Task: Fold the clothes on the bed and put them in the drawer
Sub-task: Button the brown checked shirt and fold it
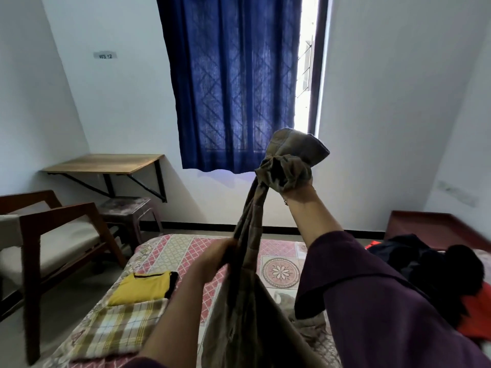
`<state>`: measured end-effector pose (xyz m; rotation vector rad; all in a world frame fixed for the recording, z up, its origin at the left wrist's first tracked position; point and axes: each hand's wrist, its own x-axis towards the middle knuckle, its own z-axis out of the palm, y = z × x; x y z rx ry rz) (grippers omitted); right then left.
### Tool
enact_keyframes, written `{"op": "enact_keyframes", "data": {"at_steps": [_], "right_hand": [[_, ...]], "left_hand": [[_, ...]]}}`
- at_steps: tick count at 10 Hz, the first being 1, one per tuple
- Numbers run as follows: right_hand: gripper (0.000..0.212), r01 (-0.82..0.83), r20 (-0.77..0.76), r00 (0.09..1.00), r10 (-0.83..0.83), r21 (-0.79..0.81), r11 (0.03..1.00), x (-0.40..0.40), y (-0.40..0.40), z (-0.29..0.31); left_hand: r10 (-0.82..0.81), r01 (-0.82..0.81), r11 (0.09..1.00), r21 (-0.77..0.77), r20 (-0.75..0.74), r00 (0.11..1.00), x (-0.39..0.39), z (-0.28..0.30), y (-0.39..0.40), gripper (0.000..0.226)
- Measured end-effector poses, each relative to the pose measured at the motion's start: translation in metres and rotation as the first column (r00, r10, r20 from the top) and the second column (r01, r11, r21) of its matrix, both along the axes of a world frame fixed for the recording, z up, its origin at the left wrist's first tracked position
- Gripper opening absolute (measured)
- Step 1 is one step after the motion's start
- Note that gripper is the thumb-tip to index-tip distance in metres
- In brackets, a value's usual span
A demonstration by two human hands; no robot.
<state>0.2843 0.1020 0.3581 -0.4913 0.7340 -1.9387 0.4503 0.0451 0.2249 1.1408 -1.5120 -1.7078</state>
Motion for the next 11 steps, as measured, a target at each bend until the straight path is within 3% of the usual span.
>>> {"op": "enact_keyframes", "data": {"at_steps": [1,2,3,4,5,6,7,8,9,10,11], "right_hand": [[0.045,0.046,0.081,0.996,-0.044,-0.03,0.998,-0.018,-0.008,0.003],[0.045,0.046,0.075,0.996,-0.051,0.063,0.997,-0.023,-0.015,-0.006],[0.031,0.261,-0.485,0.874,0.026,0.514,0.817,-0.015,-0.02,-0.016],[0.057,0.546,-0.811,0.508,0.29,0.564,0.62,-0.005,-0.027,-0.023],[0.098,0.261,-0.945,0.24,0.224,0.285,0.922,0.008,-0.044,-0.016],[0.066,-0.072,-0.945,0.277,0.174,0.16,0.984,0.016,-0.054,-0.012],[0.024,0.169,-0.75,0.661,-0.023,0.119,0.979,0.007,-0.083,-0.018],[0.024,0.152,-0.441,0.895,-0.063,0.169,0.974,-0.002,-0.102,-0.018],[0.019,-0.011,-0.118,0.993,0.03,0.158,0.987,-0.017,-0.129,-0.007],[0.02,-0.045,-0.062,0.997,0.055,0.156,0.987,-0.025,-0.143,0.0],[0.029,-0.001,0.005,1.0,0.0,0.207,0.978,-0.047,-0.173,-0.009]], "left_hand": [[0.25,-0.255,0.943,-0.214,-0.051,0.967,-0.005,0.024,-0.022,0.016],[0.328,-0.347,0.88,-0.326,-0.114,0.938,-0.007,0.047,-0.032,0.019],[0.37,-0.349,0.73,-0.587,-0.089,0.925,-0.015,0.094,-0.035,0.02],[0.375,-0.305,0.596,-0.743,-0.078,0.924,-0.029,0.126,-0.029,0.027],[0.334,-0.249,0.452,-0.856,-0.096,0.938,-0.051,0.152,-0.023,0.03],[0.247,-0.13,0.409,-0.903,-0.028,0.969,-0.063,0.158,-0.023,0.032],[-0.014,-0.091,0.622,-0.777,-0.127,0.992,-0.057,0.156,-0.026,0.03],[0.124,-0.256,0.704,-0.663,-0.241,0.963,-0.043,0.138,-0.049,0.023],[0.314,-0.147,0.773,-0.617,0.17,0.934,-0.011,0.084,-0.08,0.042],[0.102,0.079,0.888,-0.454,0.362,0.927,-0.003,0.042,-0.083,0.072],[0.299,0.071,0.807,-0.587,0.509,0.807,-0.01,0.003,-0.091,0.042]]}}
